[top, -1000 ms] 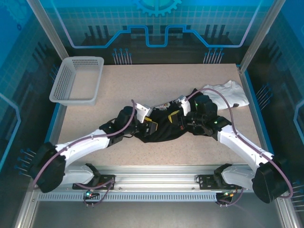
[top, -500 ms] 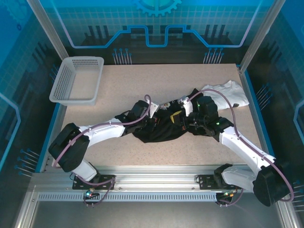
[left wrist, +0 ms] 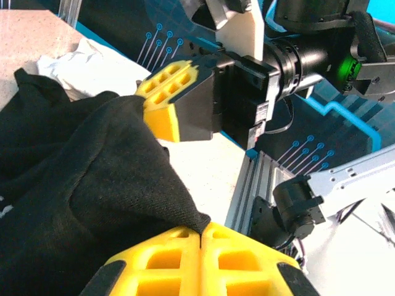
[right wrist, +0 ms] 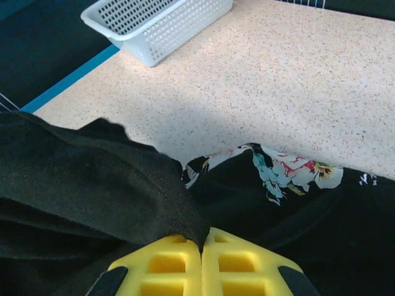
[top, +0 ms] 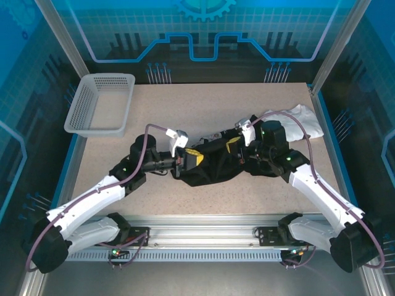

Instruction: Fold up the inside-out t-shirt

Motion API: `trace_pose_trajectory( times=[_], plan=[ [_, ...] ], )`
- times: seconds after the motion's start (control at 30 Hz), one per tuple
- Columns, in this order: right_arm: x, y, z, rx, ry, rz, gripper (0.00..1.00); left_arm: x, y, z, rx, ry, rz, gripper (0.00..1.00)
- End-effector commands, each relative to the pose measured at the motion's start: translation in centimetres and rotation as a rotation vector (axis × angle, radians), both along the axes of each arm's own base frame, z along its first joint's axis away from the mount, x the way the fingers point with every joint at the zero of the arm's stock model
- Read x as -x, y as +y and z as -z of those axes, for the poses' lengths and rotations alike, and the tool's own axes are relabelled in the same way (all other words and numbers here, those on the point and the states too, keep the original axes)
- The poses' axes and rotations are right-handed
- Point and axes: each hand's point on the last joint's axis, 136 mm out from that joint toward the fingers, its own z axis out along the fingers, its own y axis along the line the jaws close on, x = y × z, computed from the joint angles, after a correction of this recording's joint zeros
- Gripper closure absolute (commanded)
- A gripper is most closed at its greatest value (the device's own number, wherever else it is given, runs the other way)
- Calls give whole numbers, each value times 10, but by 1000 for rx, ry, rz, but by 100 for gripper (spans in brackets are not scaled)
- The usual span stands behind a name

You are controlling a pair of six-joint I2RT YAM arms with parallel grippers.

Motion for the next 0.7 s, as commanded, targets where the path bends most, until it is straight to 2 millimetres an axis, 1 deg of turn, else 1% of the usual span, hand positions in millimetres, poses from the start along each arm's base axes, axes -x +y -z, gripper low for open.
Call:
trace_pose_trajectory(
  times=[0.0,0.07,0.13,0.17,0.23,0.33,0.43,0.5,0.57,0.6,0.67],
  plan=[
    [-12,-1,-14,0,16,43,96,6,7,-13,122,55,50,100],
    [-19,-8,-5,46,74,111,88,3,9,-14,134,62,39,100],
    [-19,-14,4,118,107,156,83,0,10,-10,118,68,27,100],
    [-19,-17,6,151,106,176,82,-2,10,-9,112,70,24,100],
    [-15,-21,8,225,82,194,78,-5,11,-6,97,79,10,100],
    [0,-20,4,287,17,159,71,-9,12,-4,84,90,-16,100],
    [21,-9,1,279,-24,74,63,-11,13,-3,75,94,-31,100],
    [33,-1,0,228,-18,34,56,-12,13,-3,71,96,-38,100],
    [40,9,3,156,12,20,52,-13,14,-3,69,99,-42,100],
    [44,15,13,122,46,10,49,-13,14,-3,68,99,-42,100],
    [51,26,25,83,74,-13,45,-13,14,-3,67,98,-45,100]
  ],
)
